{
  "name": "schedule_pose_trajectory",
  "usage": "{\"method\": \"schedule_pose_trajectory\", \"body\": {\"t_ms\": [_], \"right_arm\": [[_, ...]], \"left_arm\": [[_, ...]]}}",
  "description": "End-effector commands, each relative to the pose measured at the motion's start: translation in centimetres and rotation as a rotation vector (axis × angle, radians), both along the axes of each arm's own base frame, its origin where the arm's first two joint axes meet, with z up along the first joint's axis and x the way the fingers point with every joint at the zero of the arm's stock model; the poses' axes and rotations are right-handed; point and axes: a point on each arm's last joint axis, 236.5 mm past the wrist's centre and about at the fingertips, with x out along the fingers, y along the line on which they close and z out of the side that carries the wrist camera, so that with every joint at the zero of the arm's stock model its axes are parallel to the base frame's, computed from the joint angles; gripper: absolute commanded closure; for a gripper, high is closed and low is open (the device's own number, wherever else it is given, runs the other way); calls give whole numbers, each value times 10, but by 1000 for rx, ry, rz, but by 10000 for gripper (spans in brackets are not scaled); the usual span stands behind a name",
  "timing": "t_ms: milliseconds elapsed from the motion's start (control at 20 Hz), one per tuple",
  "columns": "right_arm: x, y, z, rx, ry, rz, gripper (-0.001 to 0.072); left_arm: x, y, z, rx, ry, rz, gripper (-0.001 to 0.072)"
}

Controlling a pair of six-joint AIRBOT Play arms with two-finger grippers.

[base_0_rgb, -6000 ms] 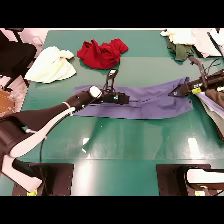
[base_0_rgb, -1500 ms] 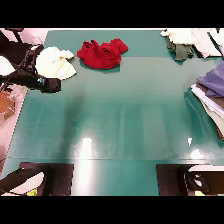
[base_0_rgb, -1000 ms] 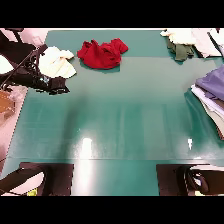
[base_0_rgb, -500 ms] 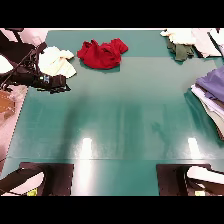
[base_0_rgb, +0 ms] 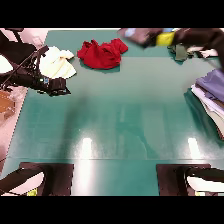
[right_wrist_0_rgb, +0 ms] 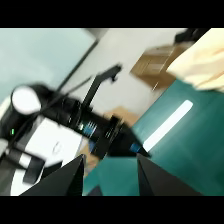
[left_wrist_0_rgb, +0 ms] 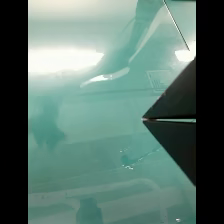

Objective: Fold the shirts.

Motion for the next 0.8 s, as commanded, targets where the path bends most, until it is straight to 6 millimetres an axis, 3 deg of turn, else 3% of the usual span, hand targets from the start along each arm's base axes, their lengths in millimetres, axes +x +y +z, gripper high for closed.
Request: {"method": "schedule_pose_trajectory", "body": {"t_ms": [0, 100, 150, 750], "right_arm": [[-45, 54, -44, -69, 43, 209, 399], [-56, 59, -57, -93, 75, 265, 561], [-59, 59, -63, -104, 89, 286, 692], [-26, 32, -56, -61, 111, 207, 689]], "left_arm": [[-1, 0, 0, 1, 4, -2, 684], [-1, 0, 0, 1, 4, -2, 684], [-1, 0, 0, 1, 4, -2, 684], [-1, 0, 0, 0, 4, -2, 684]]}}
